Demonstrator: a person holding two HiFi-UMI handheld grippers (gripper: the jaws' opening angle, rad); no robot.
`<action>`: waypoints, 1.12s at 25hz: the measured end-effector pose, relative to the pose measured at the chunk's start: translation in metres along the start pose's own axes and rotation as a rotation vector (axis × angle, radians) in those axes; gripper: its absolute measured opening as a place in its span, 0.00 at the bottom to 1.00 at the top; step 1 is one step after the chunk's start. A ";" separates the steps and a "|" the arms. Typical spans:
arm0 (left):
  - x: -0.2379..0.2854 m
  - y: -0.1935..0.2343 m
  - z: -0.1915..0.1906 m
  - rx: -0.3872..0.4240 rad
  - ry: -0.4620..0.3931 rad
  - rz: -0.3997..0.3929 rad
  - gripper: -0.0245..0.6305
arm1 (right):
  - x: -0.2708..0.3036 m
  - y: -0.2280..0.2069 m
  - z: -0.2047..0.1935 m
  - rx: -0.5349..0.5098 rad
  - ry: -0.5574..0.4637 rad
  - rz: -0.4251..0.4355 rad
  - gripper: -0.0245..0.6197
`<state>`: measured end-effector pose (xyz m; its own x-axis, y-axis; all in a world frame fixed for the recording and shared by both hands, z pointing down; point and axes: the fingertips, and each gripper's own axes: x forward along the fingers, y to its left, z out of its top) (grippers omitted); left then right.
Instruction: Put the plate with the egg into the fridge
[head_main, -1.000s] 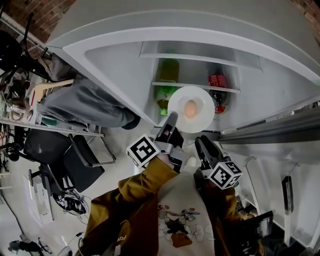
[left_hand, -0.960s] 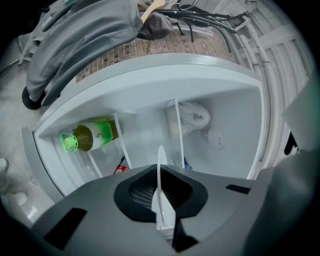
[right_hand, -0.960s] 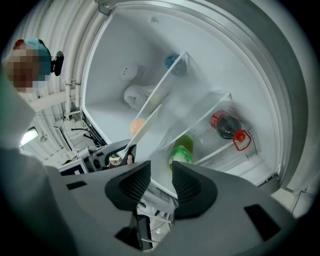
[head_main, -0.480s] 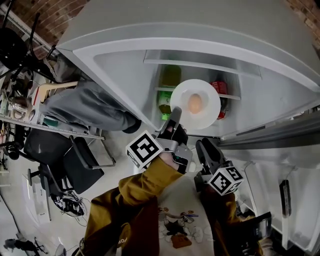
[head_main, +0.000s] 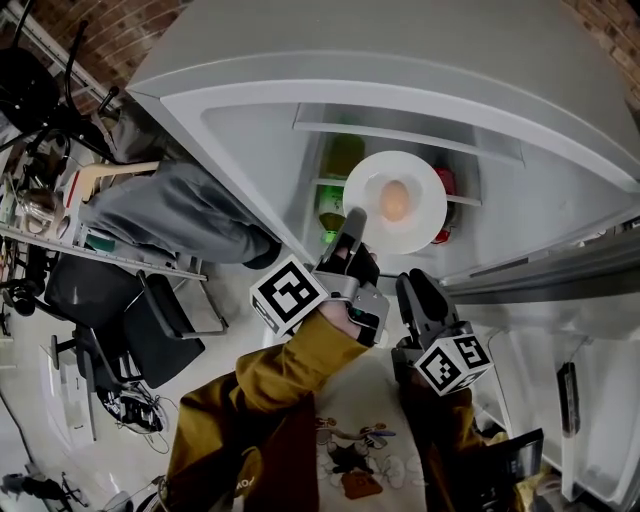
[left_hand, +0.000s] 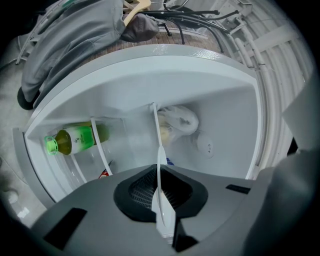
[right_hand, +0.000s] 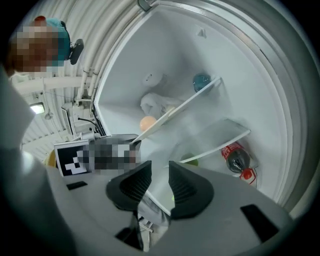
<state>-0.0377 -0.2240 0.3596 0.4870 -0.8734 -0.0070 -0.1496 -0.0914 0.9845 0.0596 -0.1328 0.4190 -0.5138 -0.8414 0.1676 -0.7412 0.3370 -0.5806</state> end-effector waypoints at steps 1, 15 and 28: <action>0.000 -0.001 0.001 0.004 -0.003 0.008 0.07 | -0.001 0.000 0.002 -0.009 -0.002 -0.008 0.21; 0.018 -0.008 0.023 0.001 -0.048 0.027 0.07 | 0.000 0.009 0.019 -0.012 -0.040 0.014 0.05; 0.034 -0.013 0.048 0.000 -0.113 0.062 0.07 | 0.001 0.020 0.018 -0.024 -0.025 0.050 0.05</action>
<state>-0.0604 -0.2751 0.3378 0.3763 -0.9259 0.0344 -0.1765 -0.0352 0.9837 0.0520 -0.1348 0.3928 -0.5392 -0.8337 0.1187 -0.7256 0.3884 -0.5680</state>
